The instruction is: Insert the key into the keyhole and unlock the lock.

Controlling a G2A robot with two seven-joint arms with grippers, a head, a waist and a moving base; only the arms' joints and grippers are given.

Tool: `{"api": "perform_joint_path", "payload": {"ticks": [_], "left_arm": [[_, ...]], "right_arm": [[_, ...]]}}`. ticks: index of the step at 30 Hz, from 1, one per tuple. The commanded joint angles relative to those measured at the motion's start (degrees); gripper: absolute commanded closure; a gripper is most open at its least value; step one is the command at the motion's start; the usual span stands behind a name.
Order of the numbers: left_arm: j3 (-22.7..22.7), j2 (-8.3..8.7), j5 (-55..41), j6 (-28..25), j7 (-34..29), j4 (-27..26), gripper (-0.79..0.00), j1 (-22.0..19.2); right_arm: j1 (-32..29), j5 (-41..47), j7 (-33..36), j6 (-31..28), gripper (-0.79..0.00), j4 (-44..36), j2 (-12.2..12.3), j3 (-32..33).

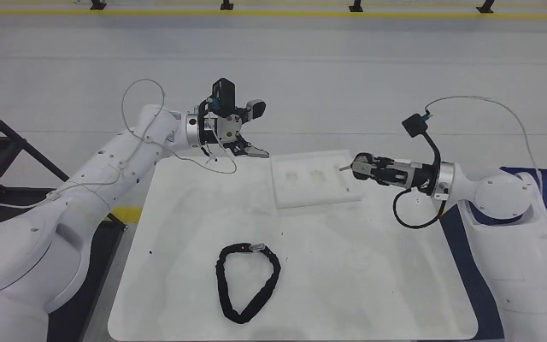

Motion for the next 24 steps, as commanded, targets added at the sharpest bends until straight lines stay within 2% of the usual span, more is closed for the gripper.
{"api": "perform_joint_path", "payload": {"ticks": [1,10,12,17,24], "left_arm": [[0.0,0.0,0.0,0.0,0.0,0.0,-0.785,0.0],[0.0,0.0,0.0,0.0,0.0,0.0,-0.785,0.0],[-0.21,0.15,0.44,1.61,-3.71,-0.04,-0.785,1.06],[-1.04,0.92,-2.82,0.0,-7.88,0.58,-0.785,5.64],[-0.82,3.04,-1.1,0.0,-9.39,-1.23,-0.785,11.4]], "right_arm": [[0.04,-0.08,0.08,0.03,0.0,-0.02,0.0,-0.04],[0.04,-0.08,0.08,0.03,0.0,-0.02,0.0,-0.04],[0.04,-0.08,0.08,0.03,0.0,-0.02,0.0,-0.04],[0.04,-0.08,0.08,0.03,0.0,-0.02,0.0,-0.04],[0.04,-0.08,0.08,0.03,0.0,-0.02,0.0,-0.04]]}}
